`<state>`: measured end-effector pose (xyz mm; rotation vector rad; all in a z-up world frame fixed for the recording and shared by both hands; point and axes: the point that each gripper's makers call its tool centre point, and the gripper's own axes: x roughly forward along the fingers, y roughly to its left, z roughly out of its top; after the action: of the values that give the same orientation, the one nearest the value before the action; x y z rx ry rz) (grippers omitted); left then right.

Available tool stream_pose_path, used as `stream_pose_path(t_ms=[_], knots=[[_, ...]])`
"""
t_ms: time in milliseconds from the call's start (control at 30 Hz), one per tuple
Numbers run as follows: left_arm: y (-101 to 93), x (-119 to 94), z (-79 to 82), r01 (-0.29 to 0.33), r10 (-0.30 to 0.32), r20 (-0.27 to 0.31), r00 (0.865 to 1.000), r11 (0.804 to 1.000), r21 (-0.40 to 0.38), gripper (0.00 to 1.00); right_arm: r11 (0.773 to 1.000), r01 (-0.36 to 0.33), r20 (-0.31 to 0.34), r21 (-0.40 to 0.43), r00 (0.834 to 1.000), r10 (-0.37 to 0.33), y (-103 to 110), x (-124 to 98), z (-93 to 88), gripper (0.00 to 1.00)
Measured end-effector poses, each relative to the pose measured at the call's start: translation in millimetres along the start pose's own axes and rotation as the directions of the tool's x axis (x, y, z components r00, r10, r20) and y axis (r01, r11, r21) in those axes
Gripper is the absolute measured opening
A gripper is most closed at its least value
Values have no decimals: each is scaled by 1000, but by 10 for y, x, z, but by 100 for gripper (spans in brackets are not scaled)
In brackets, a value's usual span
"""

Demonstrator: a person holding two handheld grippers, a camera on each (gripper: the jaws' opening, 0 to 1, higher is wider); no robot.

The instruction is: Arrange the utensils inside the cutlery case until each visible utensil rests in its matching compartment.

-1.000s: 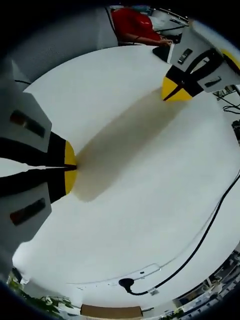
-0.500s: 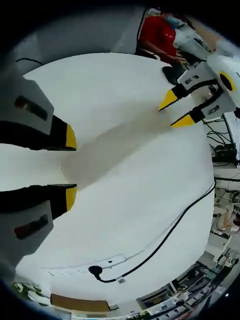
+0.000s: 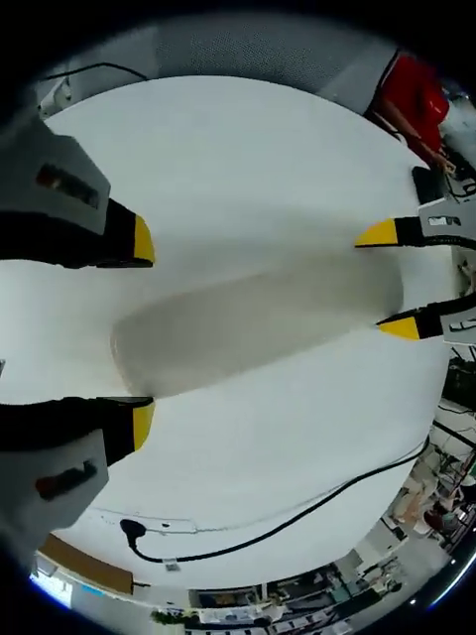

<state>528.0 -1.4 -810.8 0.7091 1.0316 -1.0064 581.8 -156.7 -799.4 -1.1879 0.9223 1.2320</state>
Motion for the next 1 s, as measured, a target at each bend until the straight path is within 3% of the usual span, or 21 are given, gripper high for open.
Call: stream_pose_path(t_ms=[100,133,267,467,533,633,1000], knots=[[-19,40,-43,3,-3,-17,1000,1000,9,45,1000,12,-7,-26,1000,-12,-49,16,14,52],[-38,31,-5,21,-21,4,1000,1000,2,44,1000,7,-6,-24,1000,-7,-46,21,24,51],[-12,25,-19,14,-14,-4,1000,1000,2,43,996,40,-9,-76,999,-41,-101,53,66,57],[-5,22,-7,20,-20,4,1000,999,25,43,994,7,-22,-108,1000,-9,-37,91,104,42],[-1,25,-1,24,-24,9,1000,999,40,43,986,32,-55,-161,998,-42,-76,64,62,37],[22,29,4,23,-24,8,1000,998,57,43,994,-6,-56,-110,998,-1,25,64,48,36],[-66,35,5,32,-28,-44,999,994,105,42,998,-24,-62,-58,998,21,243,36,-9,35]])
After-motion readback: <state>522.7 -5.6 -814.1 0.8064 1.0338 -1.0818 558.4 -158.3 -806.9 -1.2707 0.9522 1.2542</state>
